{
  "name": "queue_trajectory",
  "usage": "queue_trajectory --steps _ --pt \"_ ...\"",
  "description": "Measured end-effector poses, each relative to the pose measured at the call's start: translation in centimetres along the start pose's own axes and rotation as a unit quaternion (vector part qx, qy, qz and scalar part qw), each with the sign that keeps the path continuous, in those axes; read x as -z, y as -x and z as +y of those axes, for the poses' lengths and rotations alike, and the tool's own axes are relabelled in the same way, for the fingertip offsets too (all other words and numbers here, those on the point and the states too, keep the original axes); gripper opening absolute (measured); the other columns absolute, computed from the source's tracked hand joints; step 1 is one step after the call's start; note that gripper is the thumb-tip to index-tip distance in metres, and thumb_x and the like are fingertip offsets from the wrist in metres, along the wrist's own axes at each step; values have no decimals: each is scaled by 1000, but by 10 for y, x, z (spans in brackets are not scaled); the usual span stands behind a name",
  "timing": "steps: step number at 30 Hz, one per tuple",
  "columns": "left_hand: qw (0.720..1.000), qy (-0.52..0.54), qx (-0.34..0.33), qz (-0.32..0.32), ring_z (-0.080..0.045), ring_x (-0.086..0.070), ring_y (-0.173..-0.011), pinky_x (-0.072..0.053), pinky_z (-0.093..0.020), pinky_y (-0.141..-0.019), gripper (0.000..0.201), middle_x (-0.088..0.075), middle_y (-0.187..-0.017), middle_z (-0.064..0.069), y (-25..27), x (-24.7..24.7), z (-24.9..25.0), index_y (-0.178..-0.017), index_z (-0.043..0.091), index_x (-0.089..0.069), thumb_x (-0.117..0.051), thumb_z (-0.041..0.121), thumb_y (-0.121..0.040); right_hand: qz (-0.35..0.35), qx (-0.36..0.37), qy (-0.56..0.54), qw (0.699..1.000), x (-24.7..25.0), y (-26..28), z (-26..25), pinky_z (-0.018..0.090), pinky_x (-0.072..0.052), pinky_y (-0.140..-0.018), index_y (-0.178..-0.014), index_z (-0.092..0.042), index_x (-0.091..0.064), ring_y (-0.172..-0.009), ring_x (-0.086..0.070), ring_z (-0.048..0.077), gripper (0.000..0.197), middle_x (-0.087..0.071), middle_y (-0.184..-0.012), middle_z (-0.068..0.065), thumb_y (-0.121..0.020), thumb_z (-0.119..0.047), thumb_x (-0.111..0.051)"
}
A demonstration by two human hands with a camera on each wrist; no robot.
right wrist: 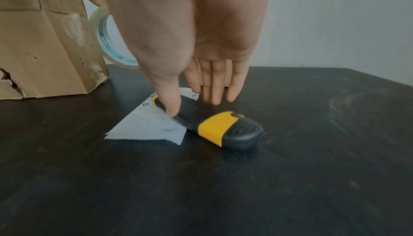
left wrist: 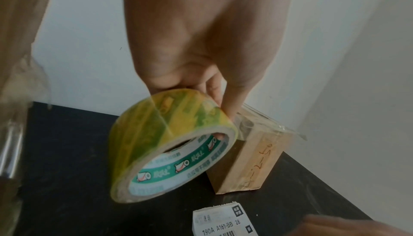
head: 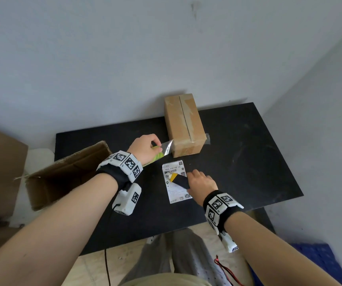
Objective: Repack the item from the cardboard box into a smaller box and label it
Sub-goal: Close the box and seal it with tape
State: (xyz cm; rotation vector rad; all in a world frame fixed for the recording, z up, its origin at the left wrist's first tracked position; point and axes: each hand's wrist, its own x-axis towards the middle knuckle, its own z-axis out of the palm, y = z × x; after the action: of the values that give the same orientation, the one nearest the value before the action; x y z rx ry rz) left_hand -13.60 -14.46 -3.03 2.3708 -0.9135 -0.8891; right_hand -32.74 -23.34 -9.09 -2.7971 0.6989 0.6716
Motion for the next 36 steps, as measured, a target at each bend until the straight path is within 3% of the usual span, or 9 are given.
queue_trajectory --steps 5,8,11,13,17,21,27,32,36 --pt "1000 6 -4 -2 -20 -60 -91 -50 -36 -81 14 -63 -98 -4 1 -4 -5 -103 23 -59 -57 29 -91 -8 -15 10 1000 -8 1 -3 38 -42 -96 -129 -7 -40 -117 -48 27 49 -46 -127 11 -85 -4 -59" --pt "1000 8 -8 4 -21 -60 -91 -51 -38 -83 15 -63 -99 -4 3 -5 -6 -104 22 -58 -55 28 -91 -9 -29 8 1000 -8 3 -6 39 -44 -94 -127 -5 -40 -114 -51 30 45 -46 -126 13 -85 -5 -56" --pt "1000 1 -16 10 -21 -60 -88 -50 -35 -79 15 -62 -97 -5 5 -4 -5 -104 21 -58 -54 28 -92 -23 -44 -115 992 1 12 -7 37 -46 -91 -132 -8 -36 -110 -53 30 52 -46 -125 11 -85 -12 -57" --pt "1000 -8 -18 12 -21 -60 -88 -49 -34 -78 15 -62 -97 -5 6 -3 -4 -104 21 -58 -54 27 -92 -45 -46 -231 971 13 23 -7 35 -45 -88 -138 -10 -30 -108 -54 29 58 -44 -126 9 -86 -13 -56" --pt "999 -21 -24 12 -23 -61 -87 -49 -34 -77 14 -64 -95 -7 10 -2 -2 -102 19 -59 -53 27 -92 -39 -51 -370 927 33 38 -9 24 -43 -72 -130 -9 -36 -86 -53 13 39 -49 -106 3 -93 -11 -48" --pt "999 -25 -30 22 -24 -61 -91 -51 -37 -82 15 -64 -100 -6 13 -2 -1 -102 17 -60 -52 27 -94 -31 -54 -434 899 51 38 -16 26 -48 -83 -124 -9 -43 -101 -58 15 30 -59 -116 6 -96 -18 -50" --pt "997 -34 -34 53 -24 -61 -89 -47 -34 -76 17 -65 -96 -7 12 -5 0 -102 14 -61 -50 25 -95 -10 -53 -273 961 69 26 -36 39 -52 -84 -115 -10 -47 -97 -61 27 26 -61 -108 10 -95 -26 -50" --pt "997 -36 -28 59 -24 -61 -89 -49 -35 -76 16 -64 -95 -6 10 -9 -3 -101 14 -60 -49 24 -95 -20 -67 -223 972 75 20 -47 39 -50 -85 -114 -7 -48 -101 -59 31 26 -60 -112 13 -95 -25 -49" --pt "996 -51 -34 63 -23 -59 -82 -42 -31 -66 14 -59 -85 -2 7 -12 -6 -96 16 -58 -49 26 -95 -33 -84 -207 974 75 16 -50 41 -52 -85 -112 -8 -49 -99 -60 31 24 -60 -111 13 -95 -24 -48"
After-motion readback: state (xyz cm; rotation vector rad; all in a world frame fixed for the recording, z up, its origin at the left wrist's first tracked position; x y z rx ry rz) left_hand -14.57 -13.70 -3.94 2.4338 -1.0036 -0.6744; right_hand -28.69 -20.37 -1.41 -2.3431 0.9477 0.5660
